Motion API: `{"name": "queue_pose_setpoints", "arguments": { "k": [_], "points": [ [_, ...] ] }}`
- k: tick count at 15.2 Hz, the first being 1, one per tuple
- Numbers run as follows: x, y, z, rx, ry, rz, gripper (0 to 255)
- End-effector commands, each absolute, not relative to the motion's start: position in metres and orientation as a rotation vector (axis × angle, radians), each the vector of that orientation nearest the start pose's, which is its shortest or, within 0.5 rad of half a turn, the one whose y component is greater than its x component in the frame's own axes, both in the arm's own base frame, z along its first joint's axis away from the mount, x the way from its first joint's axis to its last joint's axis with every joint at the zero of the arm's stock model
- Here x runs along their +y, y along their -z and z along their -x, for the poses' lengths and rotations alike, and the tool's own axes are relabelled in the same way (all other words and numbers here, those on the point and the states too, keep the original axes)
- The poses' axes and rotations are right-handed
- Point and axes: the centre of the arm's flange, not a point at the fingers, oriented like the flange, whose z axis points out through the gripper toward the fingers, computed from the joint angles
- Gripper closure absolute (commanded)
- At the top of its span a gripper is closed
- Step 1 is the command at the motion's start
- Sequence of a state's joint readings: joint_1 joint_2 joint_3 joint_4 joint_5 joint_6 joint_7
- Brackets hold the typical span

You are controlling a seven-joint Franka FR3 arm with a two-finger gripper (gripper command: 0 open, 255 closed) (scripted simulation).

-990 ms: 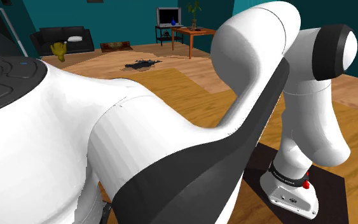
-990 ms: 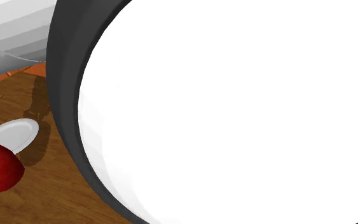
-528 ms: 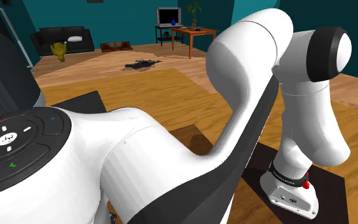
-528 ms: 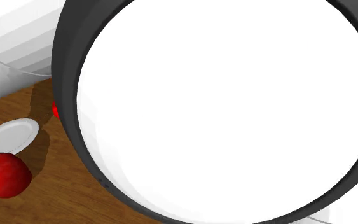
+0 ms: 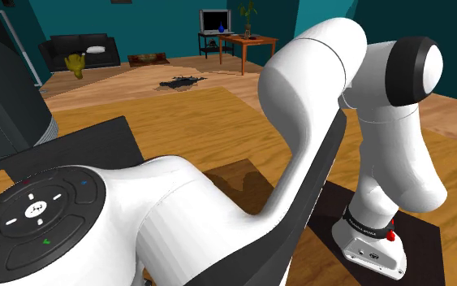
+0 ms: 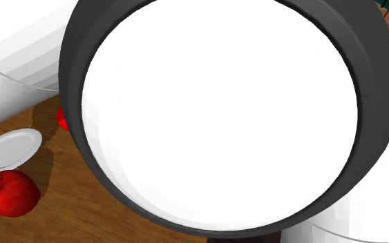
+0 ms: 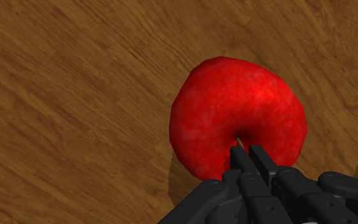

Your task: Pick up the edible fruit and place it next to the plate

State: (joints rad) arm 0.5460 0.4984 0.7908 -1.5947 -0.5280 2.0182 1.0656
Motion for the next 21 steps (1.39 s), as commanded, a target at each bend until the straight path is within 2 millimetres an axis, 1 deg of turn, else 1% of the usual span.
{"name": "queue_pose_setpoints", "arguments": {
  "k": [1,3,4,9,12,13,21],
  "points": [
    [0.626,-0.419,-0.258,-0.626,0.252,3.036,255],
    [0.626,-0.419,-0.258,-0.626,0.252,3.036,255],
    [0.626,-0.419,-0.258,-0.626,0.252,3.036,0],
    [0.625,-0.419,-0.258,-0.626,0.252,3.036,0],
    [0.623,-0.458,-0.252,-0.626,0.252,3.036,0],
    [0.622,-0.468,-0.25,-0.626,0.252,3.036,0],
    [0.622,-0.468,-0.25,-0.626,0.252,3.036,0]
  ]
}}
